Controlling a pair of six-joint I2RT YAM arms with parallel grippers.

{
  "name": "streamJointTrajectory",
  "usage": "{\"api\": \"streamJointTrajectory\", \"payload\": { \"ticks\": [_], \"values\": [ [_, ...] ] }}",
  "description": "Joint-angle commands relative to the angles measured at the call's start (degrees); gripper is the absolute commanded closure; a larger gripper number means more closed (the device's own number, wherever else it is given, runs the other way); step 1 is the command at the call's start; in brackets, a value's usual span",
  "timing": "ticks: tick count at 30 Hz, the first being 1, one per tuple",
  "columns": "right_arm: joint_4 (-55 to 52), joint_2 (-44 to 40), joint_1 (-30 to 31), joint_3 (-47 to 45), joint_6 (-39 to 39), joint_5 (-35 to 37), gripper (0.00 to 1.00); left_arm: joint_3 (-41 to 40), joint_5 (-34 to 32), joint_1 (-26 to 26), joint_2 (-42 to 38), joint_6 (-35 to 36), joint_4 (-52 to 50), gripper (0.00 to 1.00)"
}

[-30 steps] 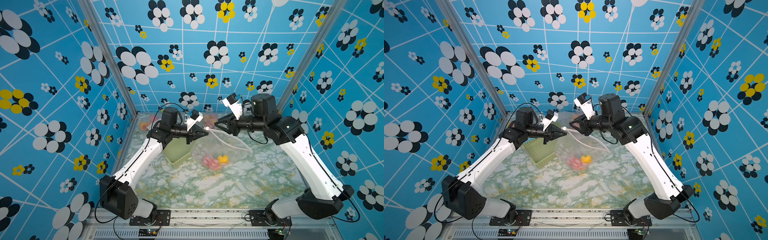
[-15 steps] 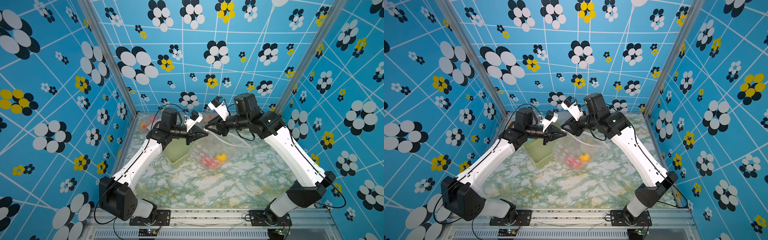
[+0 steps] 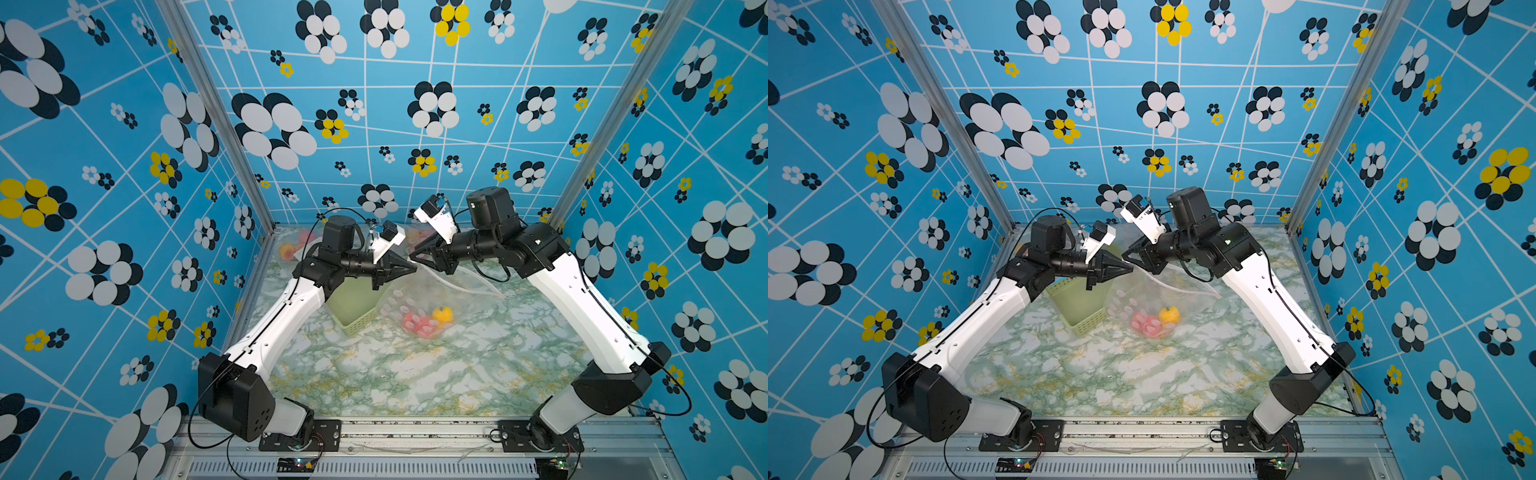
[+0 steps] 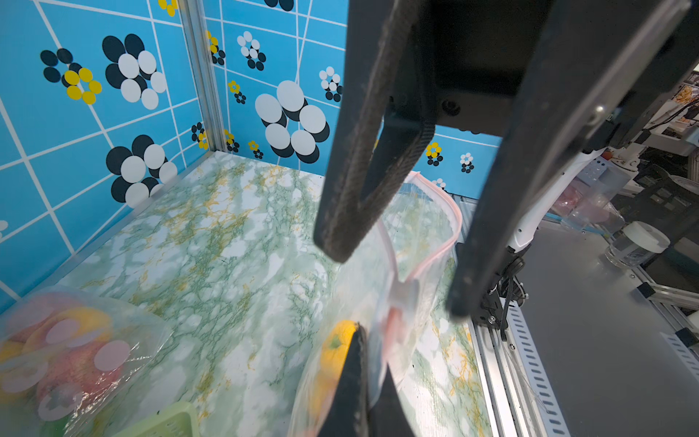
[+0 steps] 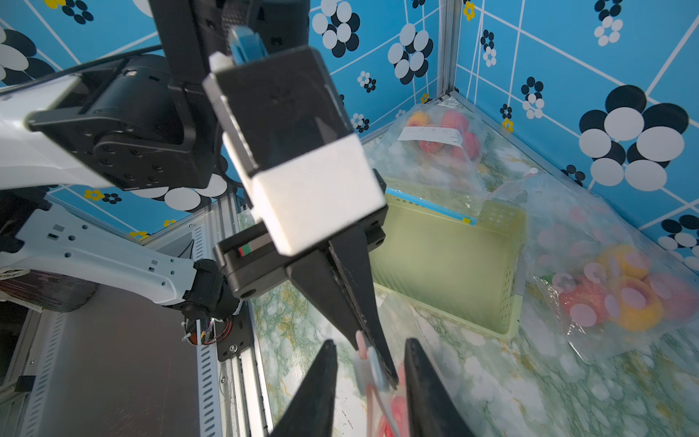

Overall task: Place the peach in a zip-top bag and seal the zipper
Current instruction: Zip the zipper on the zipper food storage bag.

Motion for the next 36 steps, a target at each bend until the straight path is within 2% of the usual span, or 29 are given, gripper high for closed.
{"api": "streamJointTrajectory", "payload": {
  "ticks": [1,3,7,16,18,23,28,36],
  "values": [
    [-1.2,1.0,0.2,-0.5,-1.0,-2.0,0.67,0.0,1.6,0.4,-0.5,-0.5,1.8,1.0],
    [-1.6,0.9,0.3,-0.6,-1.1,-2.2,0.67,0.0,1.6,0.4,-0.3,-0.6,2.1,1.0],
    [-1.9,0.9,0.3,-0.8,-1.2,-2.2,0.76,0.1,1.6,0.4,-0.1,-1.5,2.8,1.0],
    [-1.7,0.7,0.3,-1.8,-1.3,-1.6,0.77,0.1,1.8,0.5,0.3,-2.3,2.9,1.0],
    [-1.6,0.7,0.3,-1.8,-1.3,-1.1,0.83,0.2,1.9,0.5,0.4,-2.4,3.0,1.0],
    [-1.4,0.2,0.2,-1.9,-1.2,-0.2,0.84,0.1,1.6,0.8,0.7,-3.6,3.3,1.0],
    [-1.8,-1.2,0.3,-2.8,-2.1,2.5,0.87,-0.9,1.9,1.7,0.8,-7.8,6.6,1.0],
    [-3.3,-2.9,0.2,-3.2,-4.0,5.1,0.88,-1.4,1.7,2.3,1.2,-9.2,5.9,1.0]
  ]
}}
